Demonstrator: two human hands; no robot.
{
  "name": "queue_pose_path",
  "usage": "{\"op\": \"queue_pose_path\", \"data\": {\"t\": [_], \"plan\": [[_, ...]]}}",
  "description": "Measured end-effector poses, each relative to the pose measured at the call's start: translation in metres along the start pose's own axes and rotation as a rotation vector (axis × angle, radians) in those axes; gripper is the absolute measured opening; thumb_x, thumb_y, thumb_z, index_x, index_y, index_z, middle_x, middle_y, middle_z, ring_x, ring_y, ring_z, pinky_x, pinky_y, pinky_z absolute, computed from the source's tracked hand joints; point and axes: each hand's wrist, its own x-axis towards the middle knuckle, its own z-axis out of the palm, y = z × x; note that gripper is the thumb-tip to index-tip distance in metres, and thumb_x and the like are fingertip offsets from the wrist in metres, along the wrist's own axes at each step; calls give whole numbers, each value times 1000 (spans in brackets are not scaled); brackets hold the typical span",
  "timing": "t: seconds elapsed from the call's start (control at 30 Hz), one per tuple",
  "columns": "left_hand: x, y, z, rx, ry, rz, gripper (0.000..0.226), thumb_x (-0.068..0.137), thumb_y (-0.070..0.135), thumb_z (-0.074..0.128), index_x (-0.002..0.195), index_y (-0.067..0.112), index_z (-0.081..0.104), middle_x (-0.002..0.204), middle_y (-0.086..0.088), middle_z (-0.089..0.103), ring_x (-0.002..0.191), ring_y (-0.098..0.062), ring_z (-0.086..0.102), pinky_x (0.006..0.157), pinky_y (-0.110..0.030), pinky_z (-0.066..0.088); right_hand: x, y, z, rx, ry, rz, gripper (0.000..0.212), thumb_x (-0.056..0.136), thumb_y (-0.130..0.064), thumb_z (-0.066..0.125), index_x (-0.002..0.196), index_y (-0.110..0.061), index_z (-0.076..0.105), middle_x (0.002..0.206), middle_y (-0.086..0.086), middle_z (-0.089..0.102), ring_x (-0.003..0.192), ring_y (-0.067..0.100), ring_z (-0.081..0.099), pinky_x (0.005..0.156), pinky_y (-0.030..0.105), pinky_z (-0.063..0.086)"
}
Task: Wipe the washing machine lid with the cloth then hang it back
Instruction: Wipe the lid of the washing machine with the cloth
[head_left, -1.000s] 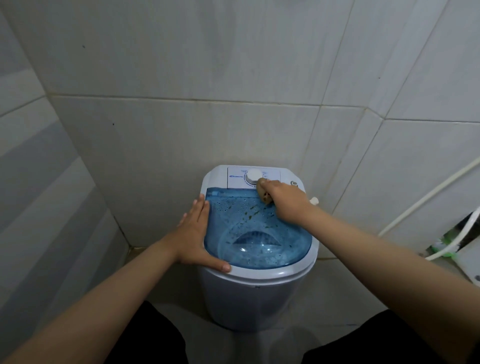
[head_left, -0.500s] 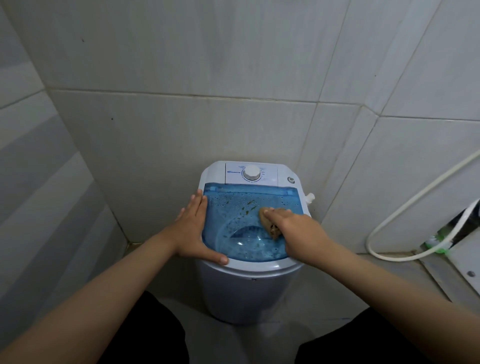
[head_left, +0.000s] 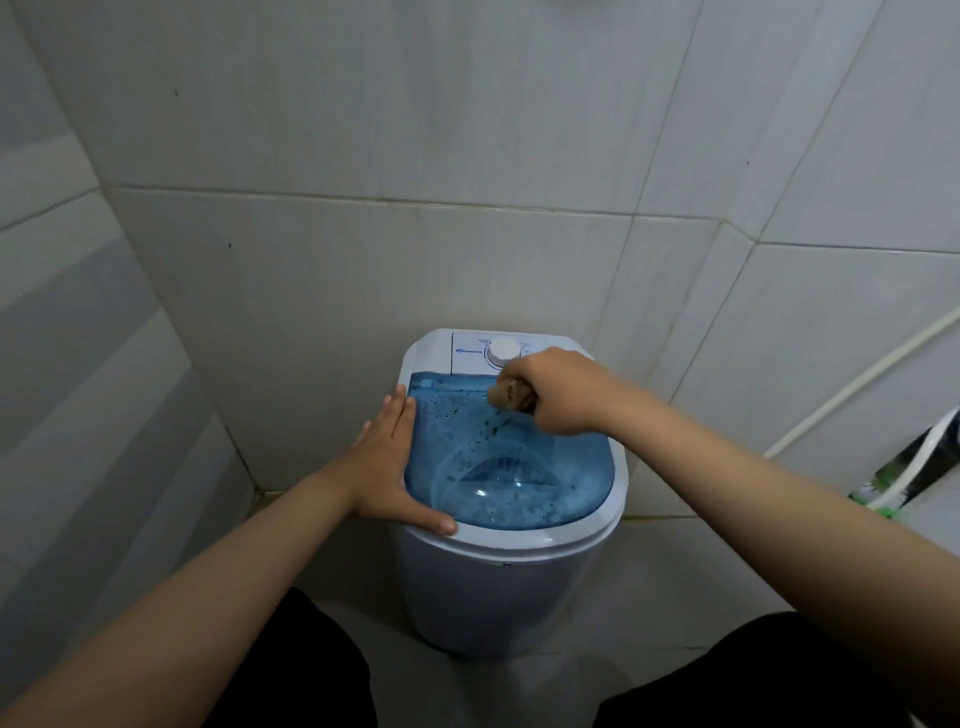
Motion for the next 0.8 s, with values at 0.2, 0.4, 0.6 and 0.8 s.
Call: {"op": "queue_pose_path", "data": {"t": [0.2,0.4,0.6,0.8], "plan": [[-1,0,0,-23,8,0,159,39,87,65,144,14,-30,150,2,-40,139,-15,-32,118,-47,-8,49,-2,28,-41,85,3,36,77,5,51,108,-12,56,110,11,61,96,32,58,62,33,36],[1,-2,0,-33,12,2,160,37,89,64,144,14,-29,148,3,-42,139,-16,-33,118,-46,-9,39,5,52,-51,138,-26,46,75,10,47,113,-16,53,110,10,60,89,34,60,59,33,36],[1,-4,0,-34,10,6,161,34,91,61,144,13,-29,147,2,-42,138,-16,-33,118,-47,-7,1,1,61,-40,126,-48,52,78,5,50,127,-14,47,129,7,56,109,31,57,77,40,49],[2,-3,0,-13,2,2,164,30,95,55,144,12,-29,149,0,-41,138,-17,-33,118,-49,-6,-35,-8,61,-92,22,-91,59,76,4,52,131,-18,44,131,3,54,109,31,57,80,38,49]]}}
